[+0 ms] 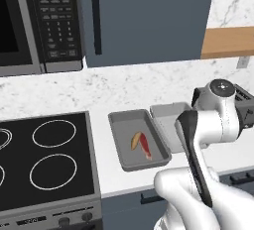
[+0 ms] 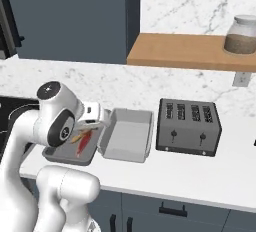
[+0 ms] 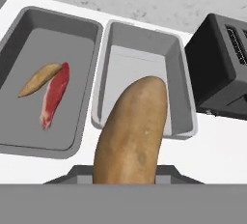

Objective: Place one sweet potato and one steak in each tupperware on the nearby counter, to pack two identical lunches.

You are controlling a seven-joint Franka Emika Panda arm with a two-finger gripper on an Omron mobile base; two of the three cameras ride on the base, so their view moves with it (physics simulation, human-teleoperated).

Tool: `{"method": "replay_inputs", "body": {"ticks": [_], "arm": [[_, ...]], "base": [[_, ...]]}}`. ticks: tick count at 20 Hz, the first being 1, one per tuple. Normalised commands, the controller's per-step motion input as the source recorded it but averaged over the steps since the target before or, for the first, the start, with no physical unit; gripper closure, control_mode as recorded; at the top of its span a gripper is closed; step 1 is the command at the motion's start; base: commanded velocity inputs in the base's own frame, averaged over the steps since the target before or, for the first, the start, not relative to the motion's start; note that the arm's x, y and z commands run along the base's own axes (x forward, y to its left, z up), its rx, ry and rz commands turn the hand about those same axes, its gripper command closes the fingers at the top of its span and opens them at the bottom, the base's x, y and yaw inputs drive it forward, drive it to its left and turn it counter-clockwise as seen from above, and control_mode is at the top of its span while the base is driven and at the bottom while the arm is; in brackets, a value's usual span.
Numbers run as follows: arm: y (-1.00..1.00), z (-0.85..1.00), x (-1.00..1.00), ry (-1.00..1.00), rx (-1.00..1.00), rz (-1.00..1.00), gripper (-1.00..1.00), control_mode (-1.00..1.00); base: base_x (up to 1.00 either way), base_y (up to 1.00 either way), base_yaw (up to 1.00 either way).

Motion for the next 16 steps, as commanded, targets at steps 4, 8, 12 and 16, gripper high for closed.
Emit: {"method": "replay_inputs", "body": {"ticks": [4, 8, 12, 16], "arm": [[-0.33, -0.55, 0.89, 0.25, 0.1, 0.01, 1.0, -1.0], [-0.19, -0.56, 0.96, 0.26, 0.05, 0.01, 1.0, -1.0], [-0.19, -0.38, 0.77, 0.16, 0.05, 0.0, 1.0, -1.0], [-0.21, -0.32, 0.65, 0.03, 0.06, 0.07, 1.0, -1.0]], "base": [[0.0, 0.0, 0.0], [0.0, 0.0, 0.0], [0.0, 0.0, 0.0], [0.0, 0.0, 0.0]]}}
